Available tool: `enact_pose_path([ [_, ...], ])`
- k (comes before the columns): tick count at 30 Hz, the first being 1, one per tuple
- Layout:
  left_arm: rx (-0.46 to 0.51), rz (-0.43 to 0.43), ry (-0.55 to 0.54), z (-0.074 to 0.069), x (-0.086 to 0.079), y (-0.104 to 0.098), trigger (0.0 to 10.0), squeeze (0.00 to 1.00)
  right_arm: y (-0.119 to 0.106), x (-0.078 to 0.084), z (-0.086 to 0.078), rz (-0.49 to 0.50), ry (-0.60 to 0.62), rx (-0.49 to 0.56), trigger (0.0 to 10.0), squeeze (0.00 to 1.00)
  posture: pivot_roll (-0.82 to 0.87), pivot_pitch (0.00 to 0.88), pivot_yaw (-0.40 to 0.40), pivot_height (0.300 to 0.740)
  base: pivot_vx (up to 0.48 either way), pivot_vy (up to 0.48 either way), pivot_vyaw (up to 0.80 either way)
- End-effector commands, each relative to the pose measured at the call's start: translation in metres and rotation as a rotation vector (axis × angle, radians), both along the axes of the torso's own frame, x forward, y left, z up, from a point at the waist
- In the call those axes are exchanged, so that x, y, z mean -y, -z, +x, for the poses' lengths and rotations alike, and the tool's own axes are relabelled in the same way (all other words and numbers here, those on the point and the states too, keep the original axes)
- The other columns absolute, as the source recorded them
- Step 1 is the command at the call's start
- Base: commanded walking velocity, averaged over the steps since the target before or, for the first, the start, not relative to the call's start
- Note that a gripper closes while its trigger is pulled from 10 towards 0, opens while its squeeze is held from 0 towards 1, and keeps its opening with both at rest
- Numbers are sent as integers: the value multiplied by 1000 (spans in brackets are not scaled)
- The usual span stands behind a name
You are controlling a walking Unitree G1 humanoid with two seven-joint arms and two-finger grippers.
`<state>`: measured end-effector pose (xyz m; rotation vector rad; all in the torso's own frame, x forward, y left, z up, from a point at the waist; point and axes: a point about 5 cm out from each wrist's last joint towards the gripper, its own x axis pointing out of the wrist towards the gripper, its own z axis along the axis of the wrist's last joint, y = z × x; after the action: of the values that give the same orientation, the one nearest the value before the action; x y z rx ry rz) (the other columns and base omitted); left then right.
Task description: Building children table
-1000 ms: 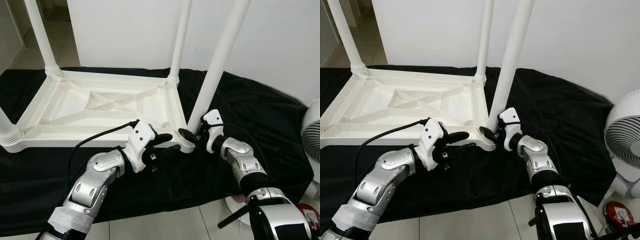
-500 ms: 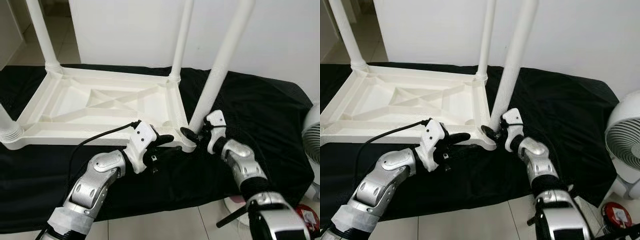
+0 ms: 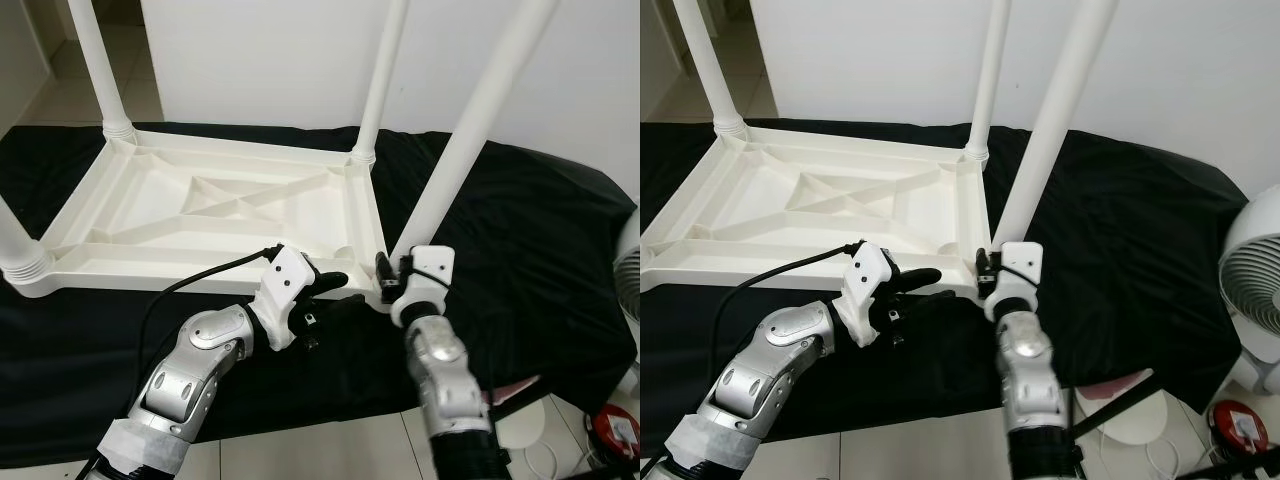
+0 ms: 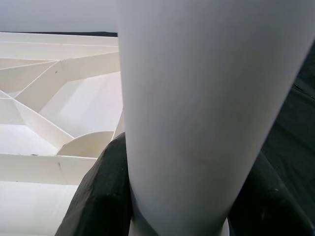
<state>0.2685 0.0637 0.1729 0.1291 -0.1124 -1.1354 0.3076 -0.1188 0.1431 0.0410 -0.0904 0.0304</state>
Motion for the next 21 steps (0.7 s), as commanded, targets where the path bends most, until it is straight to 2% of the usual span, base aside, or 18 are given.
enact_pose_path([
  [1, -20, 11, 42, -2, 5, 3, 10000, 0, -2, 6, -5, -4, 35, 6, 0, 0, -7, 86, -86, 740, 0, 0, 0],
  [6, -20, 15, 38, -2, 5, 4, 10000, 0, -3, 8, -9, 1, 30, -11, 0, 0, -3, 84, -93, 740, 0, 0, 0],
  [7, -20, 14, 36, -2, 5, 4, 10000, 0, -4, 7, -10, -1, 34, -19, 3490, 0, -2, 84, -93, 740, 0, 0, 0],
  [8, -21, 13, 35, -3, 5, 4, 10000, 0, -5, 6, -10, -2, 19, -21, 10000, 0, 1, 82, -97, 740, 0, 0, 0],
  [12, -22, 13, 33, -4, 6, 5, 10000, 0, -7, 8, -11, 2, 8, -12, 10000, 0, 5, 82, -101, 740, 0, 0, 0],
  [13, -23, 12, 31, -5, 6, 6, 10000, 0, -8, 10, -11, 6, -14, -6, 10000, 1000, 8, 83, -104, 740, 0, 0, 0],
  [16, -20, 14, 21, -4, 5, 6, 10000, 0, -9, 21, -9, -7, -59, 3, 10000, 1000, 19, 82, -112, 740, 0, 0, 0],
  [18, -20, 14, 21, -4, 5, 6, 10000, 0, -9, 21, -9, -7, -59, 3, 10000, 1000, 19, 82, -112, 740, 0, 0, 0],
  [19, -24, 9, 1, -3, 4, 6, 10000, 0, -7, 35, -7, -52, -97, 0, 10000, 1000, 19, 81, -111, 740, 0, 0, 0],
  [20, -28, 4, -14, -3, 3, 7, 10000, 0, -6, 40, -6, -78, -103, -4, 10000, 0, 19, 81, -111, 740, 0, 0, 0],
  [21, -34, -6, -33, -2, 3, 7, 10000, 0, -4, 44, -6, -72, -120, -19, 10000, 0, 15, 76, -104, 740, 0, 0, 0],
])
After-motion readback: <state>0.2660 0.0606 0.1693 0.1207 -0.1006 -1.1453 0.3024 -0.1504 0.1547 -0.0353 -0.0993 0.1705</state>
